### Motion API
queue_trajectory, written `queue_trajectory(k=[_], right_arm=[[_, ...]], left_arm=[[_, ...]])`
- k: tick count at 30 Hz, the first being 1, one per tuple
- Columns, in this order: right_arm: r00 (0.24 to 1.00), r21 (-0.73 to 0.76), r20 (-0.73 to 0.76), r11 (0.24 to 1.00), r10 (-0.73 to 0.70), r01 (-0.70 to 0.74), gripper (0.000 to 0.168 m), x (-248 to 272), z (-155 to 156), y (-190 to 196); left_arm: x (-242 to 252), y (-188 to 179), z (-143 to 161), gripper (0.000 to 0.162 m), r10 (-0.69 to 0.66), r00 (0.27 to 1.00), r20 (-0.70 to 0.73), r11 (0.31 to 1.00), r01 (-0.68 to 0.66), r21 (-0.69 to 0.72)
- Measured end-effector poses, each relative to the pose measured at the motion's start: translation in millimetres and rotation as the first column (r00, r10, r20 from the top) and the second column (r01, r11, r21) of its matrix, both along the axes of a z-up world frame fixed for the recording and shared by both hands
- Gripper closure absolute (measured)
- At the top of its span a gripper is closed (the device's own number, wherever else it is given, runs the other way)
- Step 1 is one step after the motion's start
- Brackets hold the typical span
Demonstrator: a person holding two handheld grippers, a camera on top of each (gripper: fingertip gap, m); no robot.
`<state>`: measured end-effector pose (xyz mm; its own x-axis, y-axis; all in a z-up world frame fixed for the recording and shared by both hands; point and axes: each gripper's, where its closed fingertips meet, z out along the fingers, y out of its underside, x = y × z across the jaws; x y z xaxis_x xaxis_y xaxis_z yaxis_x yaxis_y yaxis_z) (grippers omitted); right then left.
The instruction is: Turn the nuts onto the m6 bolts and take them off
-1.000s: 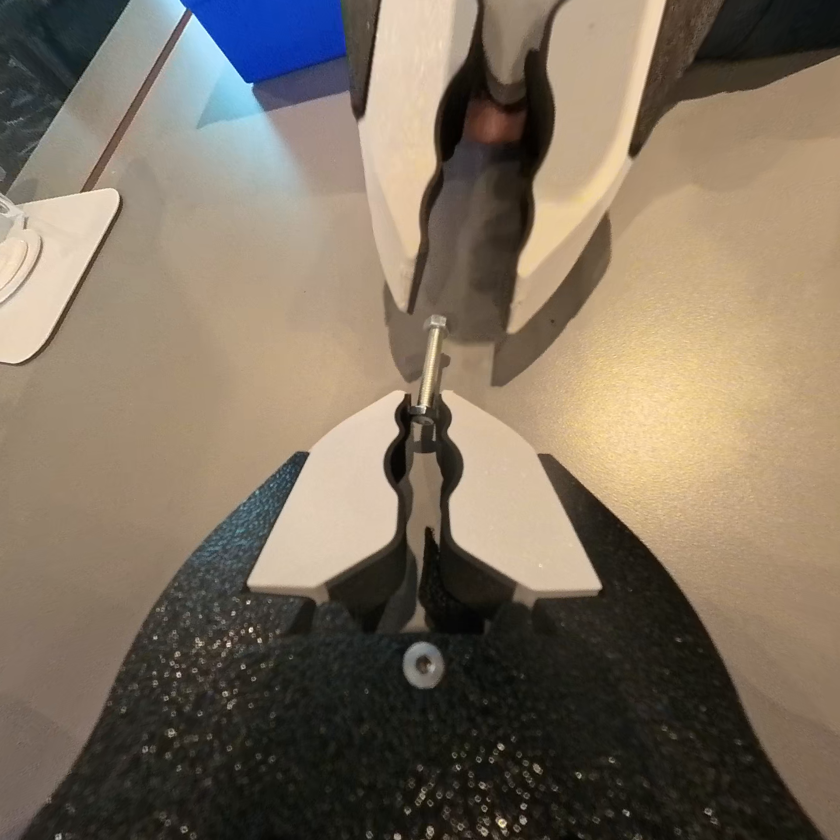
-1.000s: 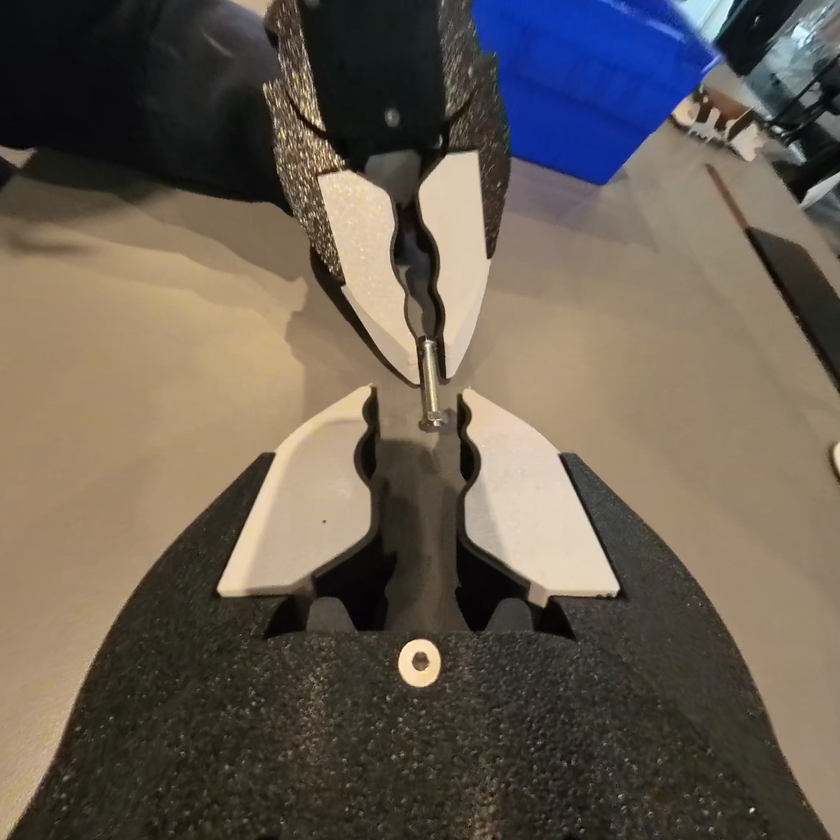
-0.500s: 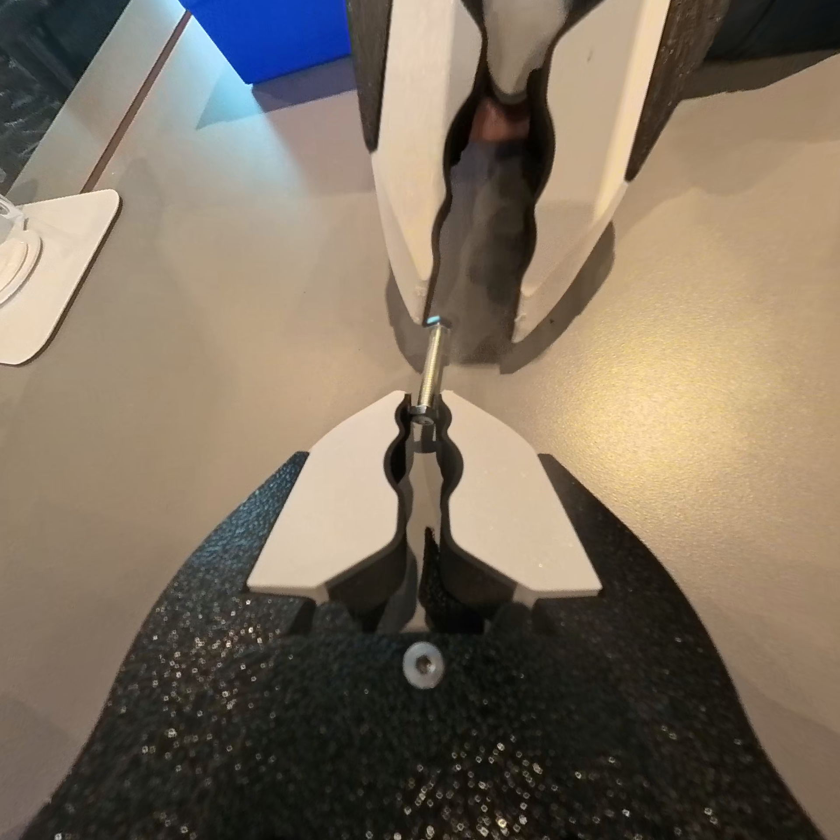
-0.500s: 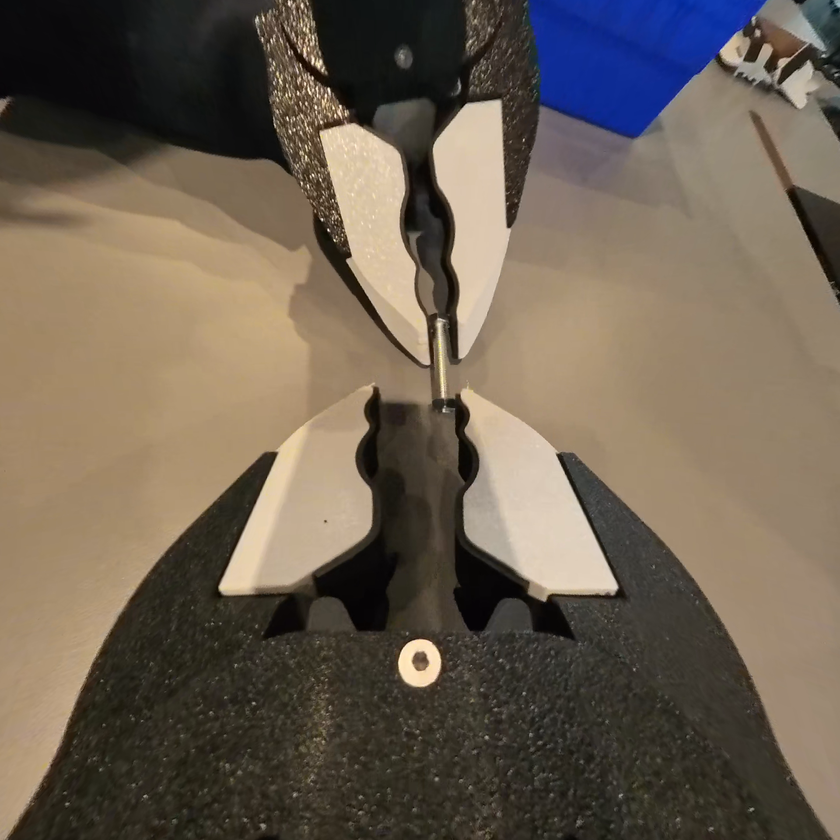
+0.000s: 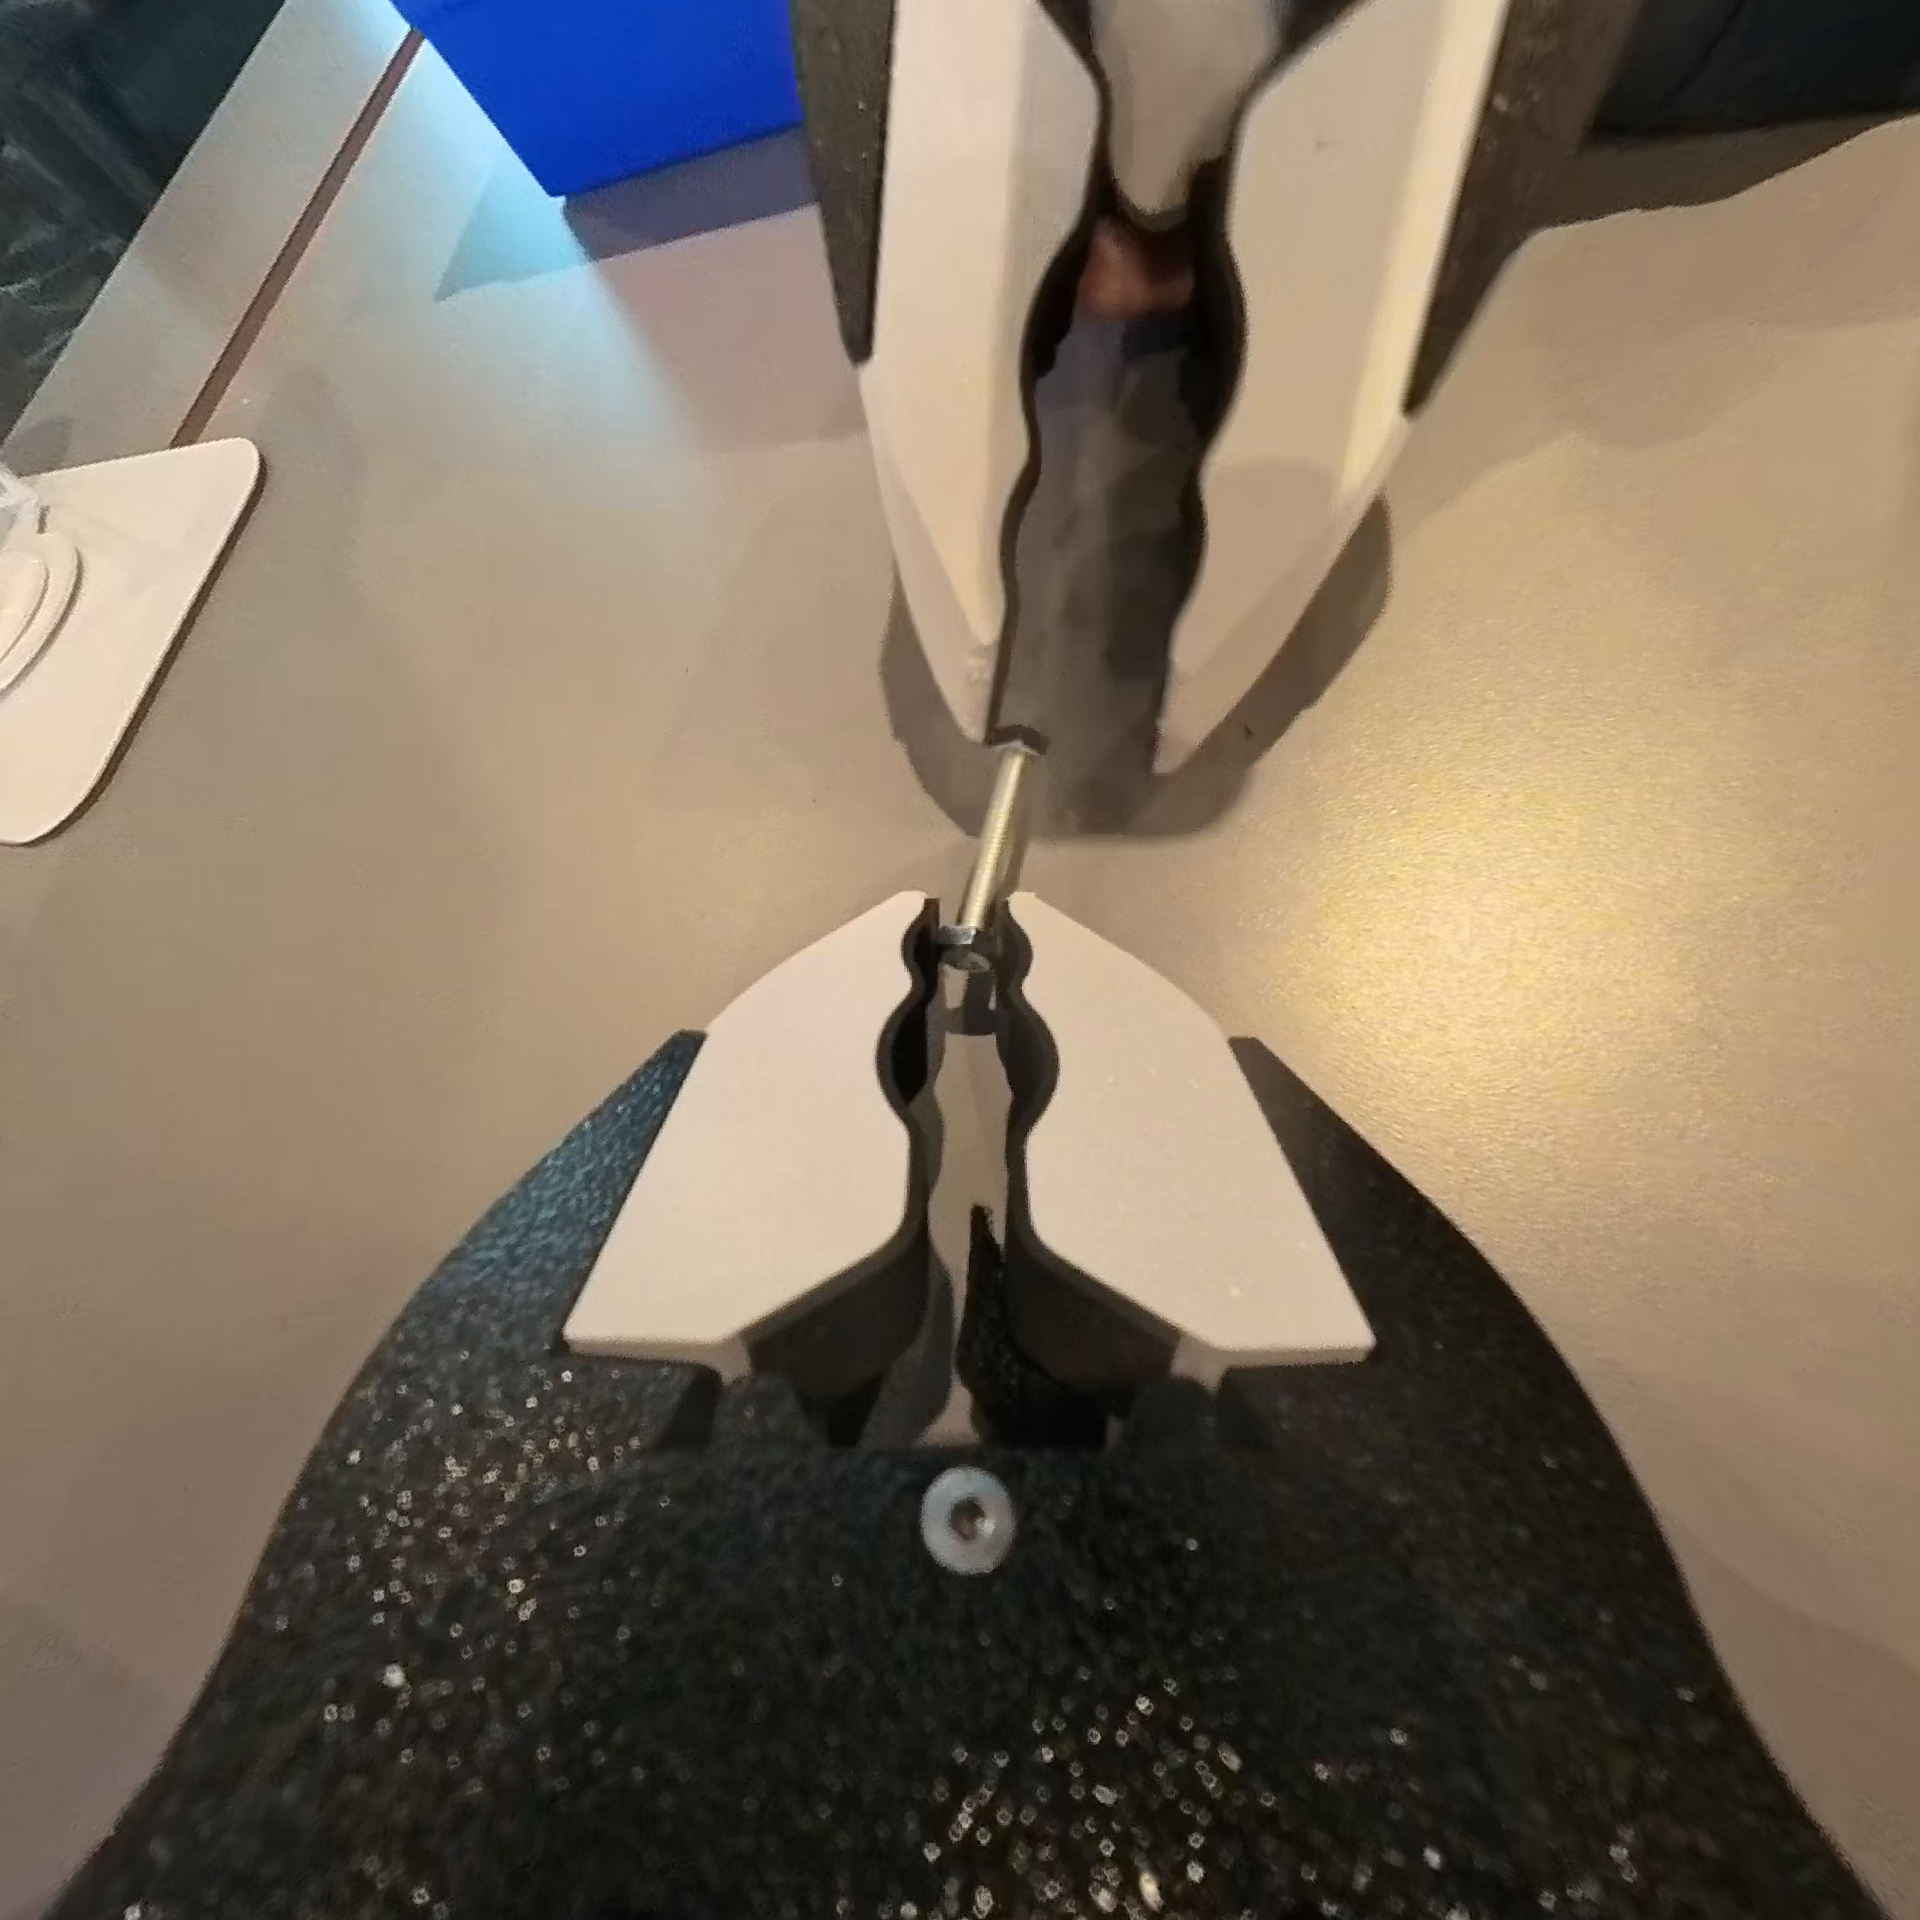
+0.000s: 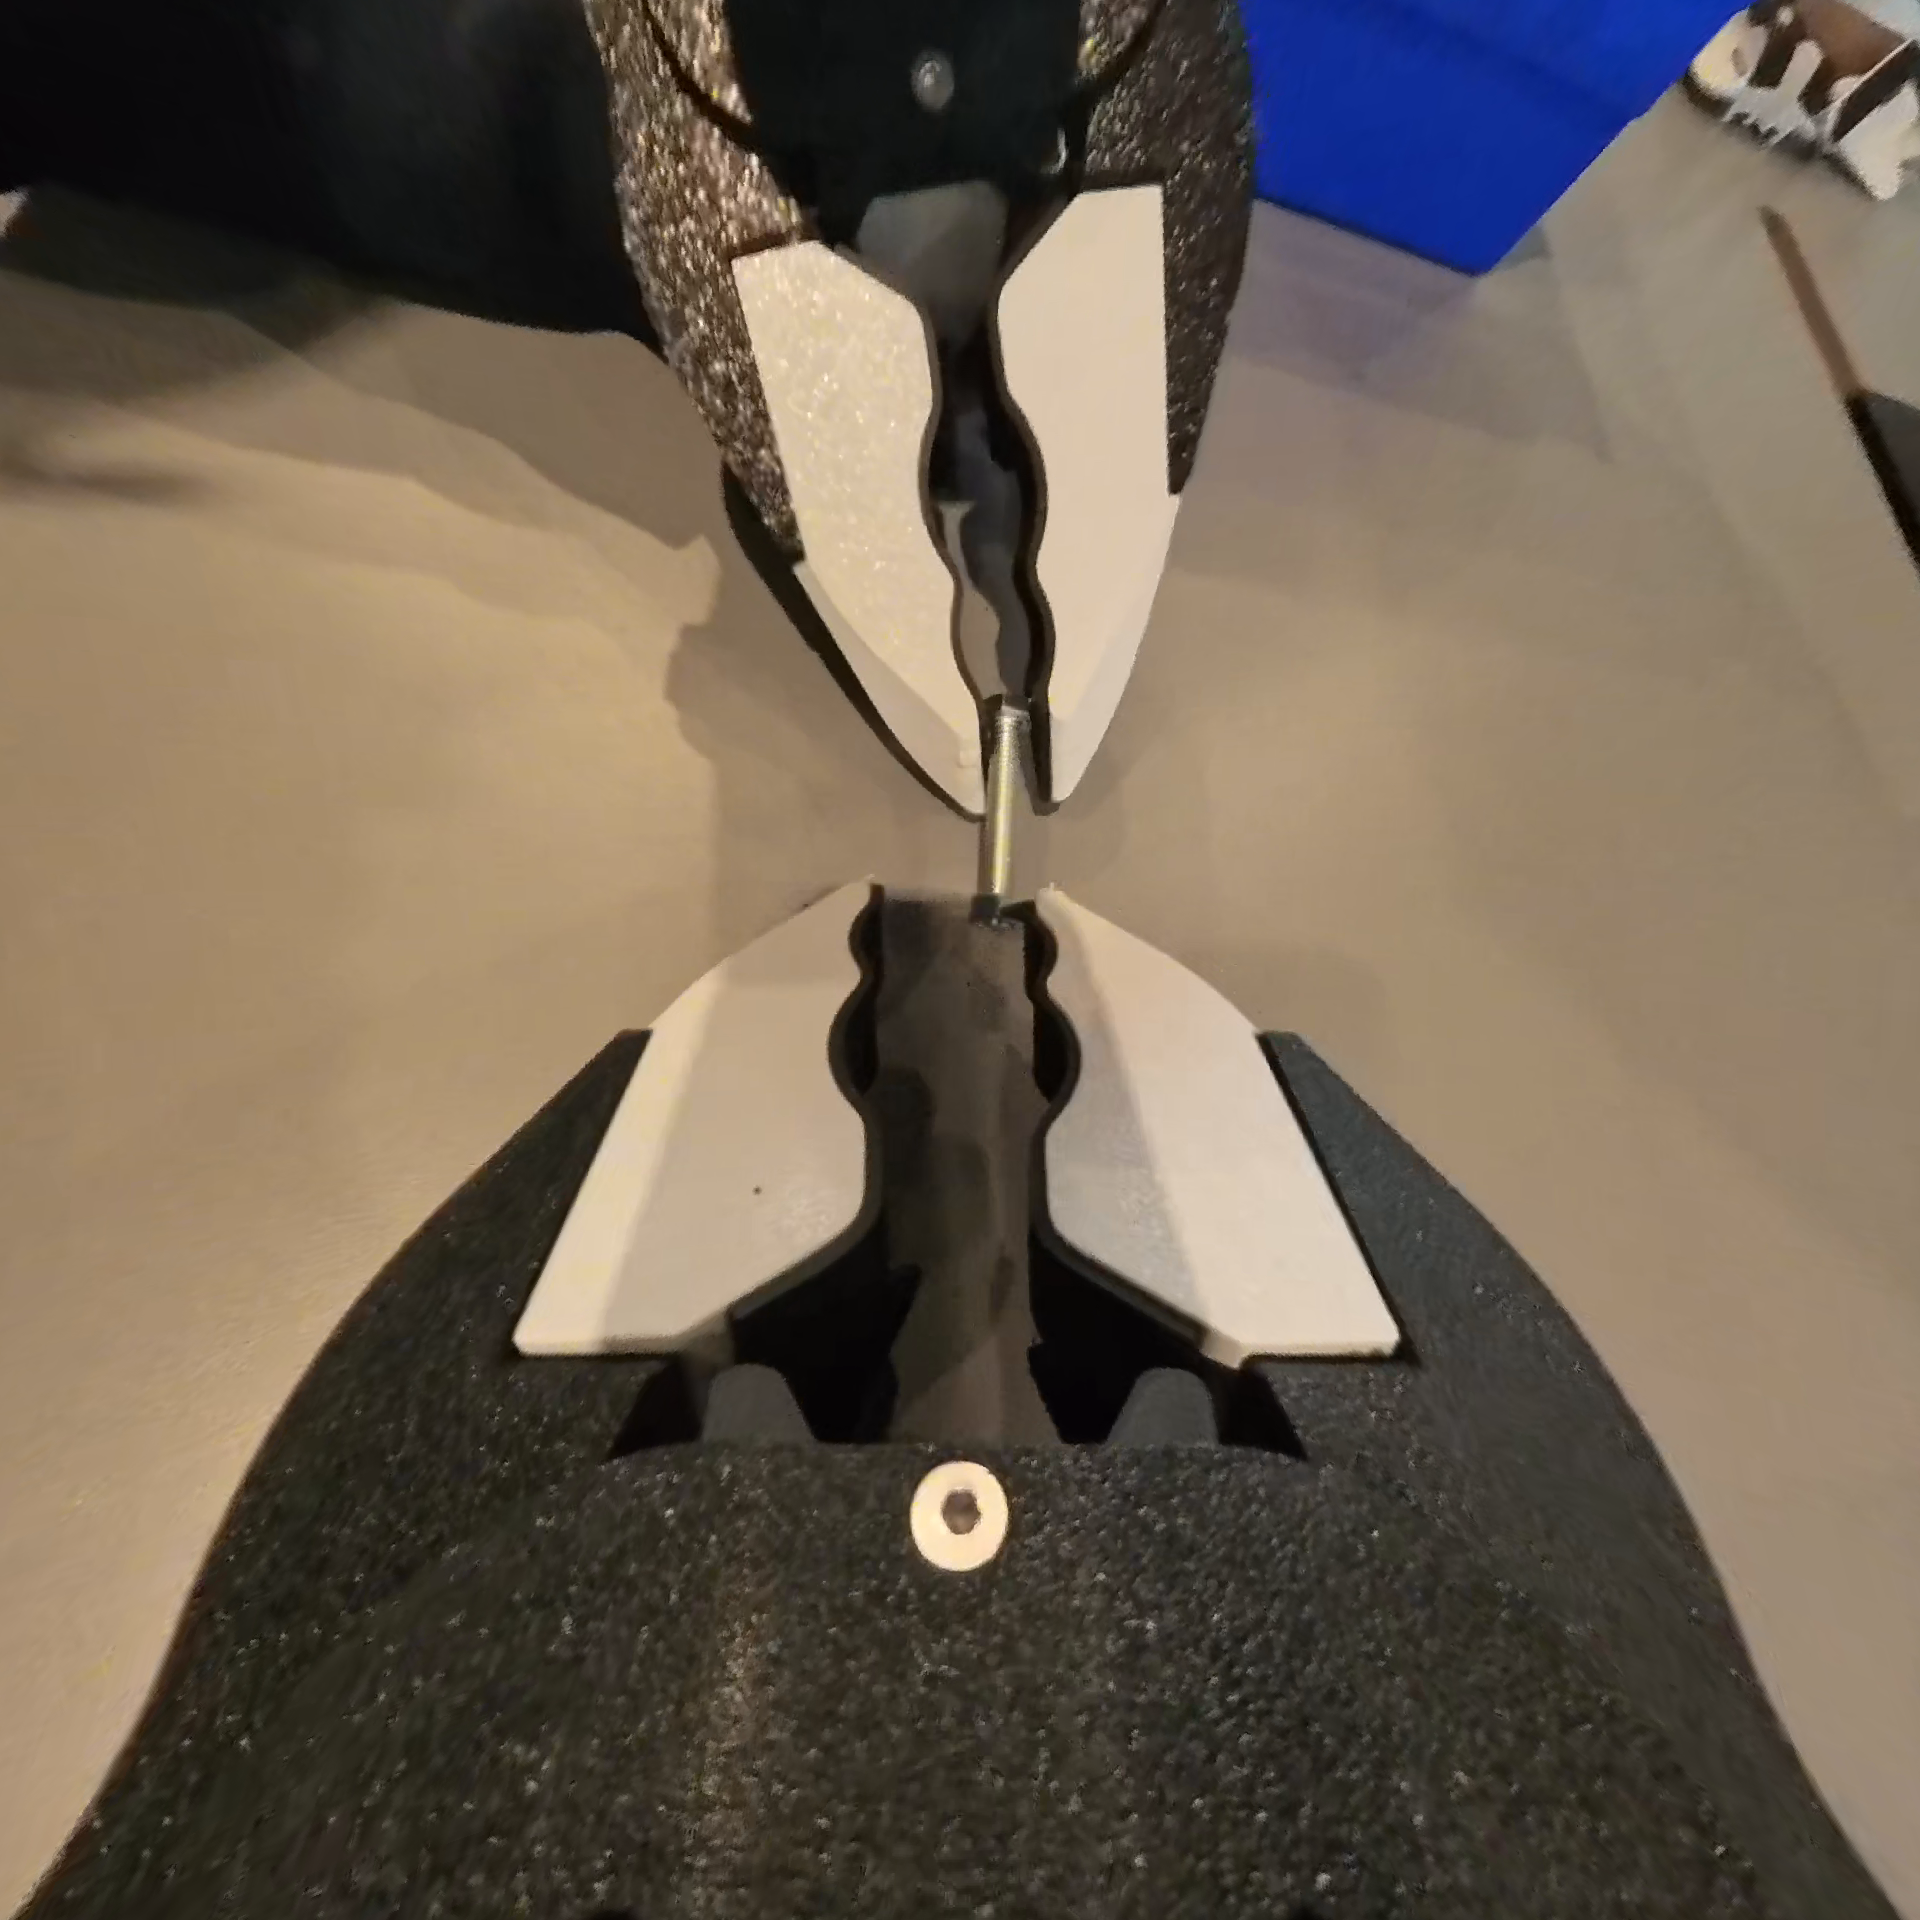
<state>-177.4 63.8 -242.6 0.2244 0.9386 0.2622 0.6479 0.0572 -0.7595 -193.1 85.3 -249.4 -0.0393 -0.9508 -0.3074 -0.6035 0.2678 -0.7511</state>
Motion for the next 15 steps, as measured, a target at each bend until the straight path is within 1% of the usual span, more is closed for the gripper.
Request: queue_trajectory(k=[2,4,6,10,12,13,14,15], right_arm=[[0.999,-0.025,-0.032,1.000,-0.001,0.001,0.148,1.3,5.4,-1.1],[0.998,-0.048,-0.058,0.998,0.037,-0.040,0.166,1.4,8.4,-7.2],[0.997,-0.046,-0.069,0.998,0.030,-0.033,0.163,0.7,9.9,-6.0],[0.999,0.020,-0.048,1.000,-0.004,0.005,0.141,-0.2,8.5,1.6],[1.000,0.023,-0.029,1.000,-0.004,0.005,0.137,-1.2,5.0,2.0],[1.000,0.013,-0.016,1.000,0.001,-0.001,0.138,-1.2,2.4,0.5],[1.000,-0.006,-0.008,1.000,0.012,-0.012,0.143,-1.3,0.9,-2.1],[0.999,-0.031,-0.012,0.999,0.035,-0.036,0.157,-2.0,1.2,-6.6]], left_arm=[[0.0,-0.4,0.2,0.152,-0.002,1.000,0.001,1.000,0.002,0.002],[0.0,1.1,-0.1,0.152,0.008,1.000,-0.002,1.000,-0.008,-0.002],[0.0,1.1,-0.1,0.152,0.008,1.000,-0.002,1.000,-0.008,-0.003],[0.0,1.2,-0.1,0.152,0.008,1.000,-0.001,1.000,-0.008,-0.002],[0.1,1.4,0.0,0.152,0.009,1.000,-0.001,1.000,-0.009,-0.001],[0.1,1.4,0.0,0.152,0.010,1.000,-0.001,1.000,-0.010,-0.001],[0.1,1.6,0.0,0.152,0.011,1.000,-0.001,1.000,-0.011,-0.001],[0.1,2.0,0.0,0.152,0.013,1.000,-0.001,1.000,-0.013,-0.001]])
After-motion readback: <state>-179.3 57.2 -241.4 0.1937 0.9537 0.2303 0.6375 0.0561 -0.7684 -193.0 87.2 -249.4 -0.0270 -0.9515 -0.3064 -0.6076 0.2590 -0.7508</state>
